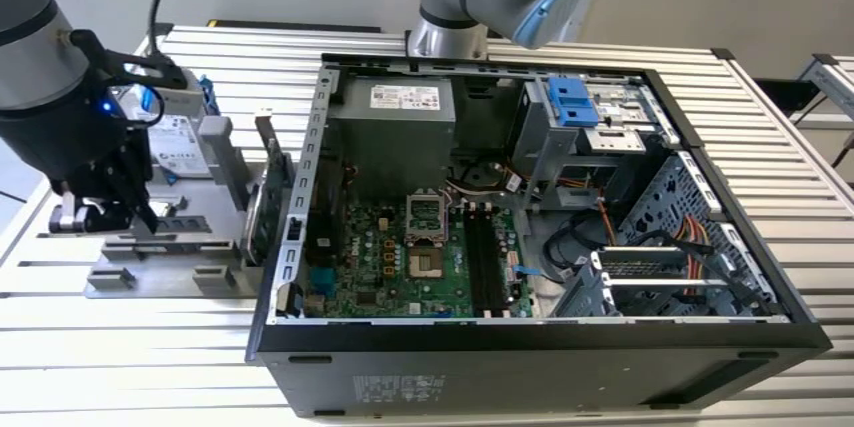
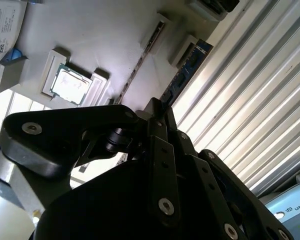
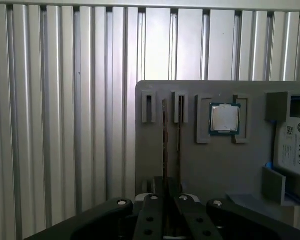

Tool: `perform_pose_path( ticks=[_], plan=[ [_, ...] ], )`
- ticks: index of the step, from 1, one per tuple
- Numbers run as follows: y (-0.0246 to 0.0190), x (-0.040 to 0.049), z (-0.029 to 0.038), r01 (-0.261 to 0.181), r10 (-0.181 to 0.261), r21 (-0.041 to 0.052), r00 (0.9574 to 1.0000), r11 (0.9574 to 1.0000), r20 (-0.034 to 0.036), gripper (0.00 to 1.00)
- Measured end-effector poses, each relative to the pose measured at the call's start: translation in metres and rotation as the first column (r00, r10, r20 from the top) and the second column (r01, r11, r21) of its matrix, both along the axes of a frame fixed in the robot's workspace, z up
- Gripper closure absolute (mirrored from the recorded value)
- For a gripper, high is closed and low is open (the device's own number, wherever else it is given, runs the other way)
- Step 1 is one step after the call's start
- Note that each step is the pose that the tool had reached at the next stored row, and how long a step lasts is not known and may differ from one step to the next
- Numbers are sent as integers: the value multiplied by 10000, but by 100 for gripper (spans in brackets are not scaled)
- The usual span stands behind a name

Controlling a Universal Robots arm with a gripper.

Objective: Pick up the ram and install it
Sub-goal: 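Pick up the ram and move it above insertion slot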

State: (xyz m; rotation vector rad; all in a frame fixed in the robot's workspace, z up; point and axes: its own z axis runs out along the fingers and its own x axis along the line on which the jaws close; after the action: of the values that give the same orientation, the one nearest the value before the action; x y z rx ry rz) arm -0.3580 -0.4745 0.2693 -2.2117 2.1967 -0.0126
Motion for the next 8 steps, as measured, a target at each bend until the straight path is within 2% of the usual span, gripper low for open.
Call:
perform_pose_path(
  ticks=[4,8],
  plan=[
    [0,-1,67,0,0,71,10000,10000,0,100],
    [0,-1,155,0,0,82,10000,10000,-27,100]
  ],
)
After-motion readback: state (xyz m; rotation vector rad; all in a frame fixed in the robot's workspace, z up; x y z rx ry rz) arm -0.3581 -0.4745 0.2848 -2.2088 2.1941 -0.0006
